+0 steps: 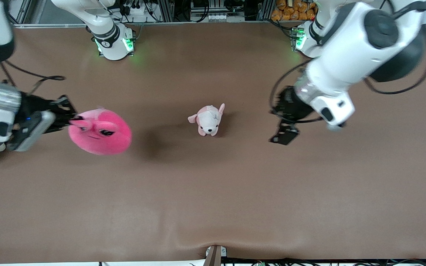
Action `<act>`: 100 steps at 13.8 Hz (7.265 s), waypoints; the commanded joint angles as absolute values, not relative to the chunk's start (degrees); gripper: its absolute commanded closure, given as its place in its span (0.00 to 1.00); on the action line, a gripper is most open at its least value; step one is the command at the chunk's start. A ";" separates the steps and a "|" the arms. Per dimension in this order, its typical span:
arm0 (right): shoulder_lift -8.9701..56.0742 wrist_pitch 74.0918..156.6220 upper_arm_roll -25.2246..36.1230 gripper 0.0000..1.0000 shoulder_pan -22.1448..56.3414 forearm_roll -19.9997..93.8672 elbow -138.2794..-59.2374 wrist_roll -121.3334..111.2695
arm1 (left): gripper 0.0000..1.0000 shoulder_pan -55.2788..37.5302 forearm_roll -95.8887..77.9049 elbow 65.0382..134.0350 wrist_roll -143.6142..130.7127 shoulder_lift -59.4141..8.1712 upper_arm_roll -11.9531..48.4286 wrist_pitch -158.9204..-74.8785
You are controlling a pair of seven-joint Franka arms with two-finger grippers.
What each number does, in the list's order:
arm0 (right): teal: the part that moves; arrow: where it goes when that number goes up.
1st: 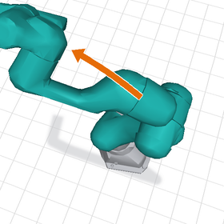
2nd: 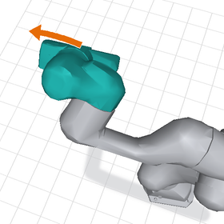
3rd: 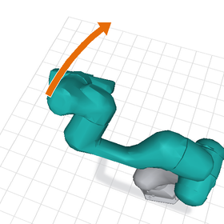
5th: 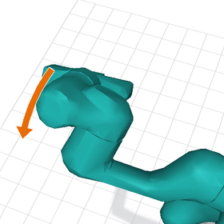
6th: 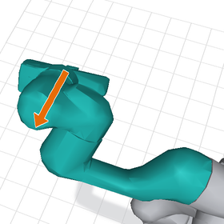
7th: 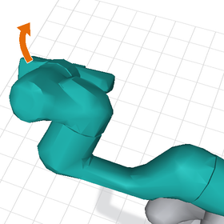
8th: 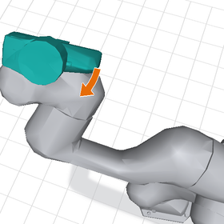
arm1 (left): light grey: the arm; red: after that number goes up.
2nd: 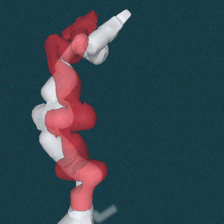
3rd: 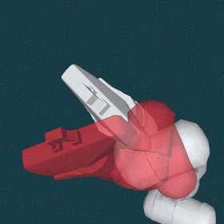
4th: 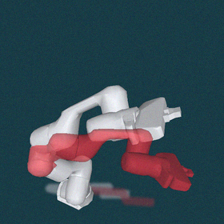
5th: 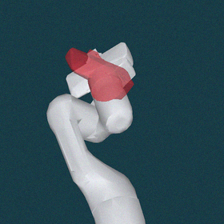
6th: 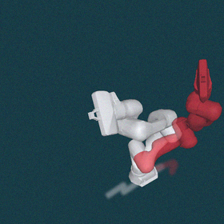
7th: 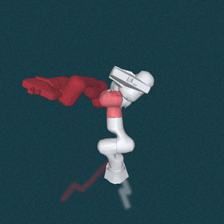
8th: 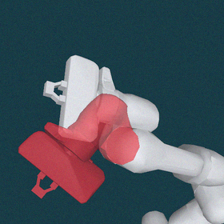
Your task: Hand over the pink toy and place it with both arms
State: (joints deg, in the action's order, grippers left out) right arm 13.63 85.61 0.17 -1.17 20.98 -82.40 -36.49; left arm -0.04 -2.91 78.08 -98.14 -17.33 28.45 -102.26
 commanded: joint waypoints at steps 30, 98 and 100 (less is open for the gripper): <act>27.87 82.09 -0.88 0.00 -23.12 24.26 -87.10 -83.79 | 0.00 -4.13 3.87 92.72 -8.44 5.89 0.62 -86.92; -5.36 80.68 5.19 0.00 0.88 3.60 -90.79 0.79 | 0.00 -3.69 5.19 88.33 -3.52 4.92 1.67 -79.02; -5.36 80.60 5.19 0.00 0.97 3.60 -90.79 0.79 | 0.00 -3.69 5.27 88.24 -3.43 4.92 1.67 -78.49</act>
State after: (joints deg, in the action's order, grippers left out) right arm -4.56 80.23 5.39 1.33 3.02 -89.84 0.69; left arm -3.60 3.76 89.71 -3.55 5.45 1.35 -80.00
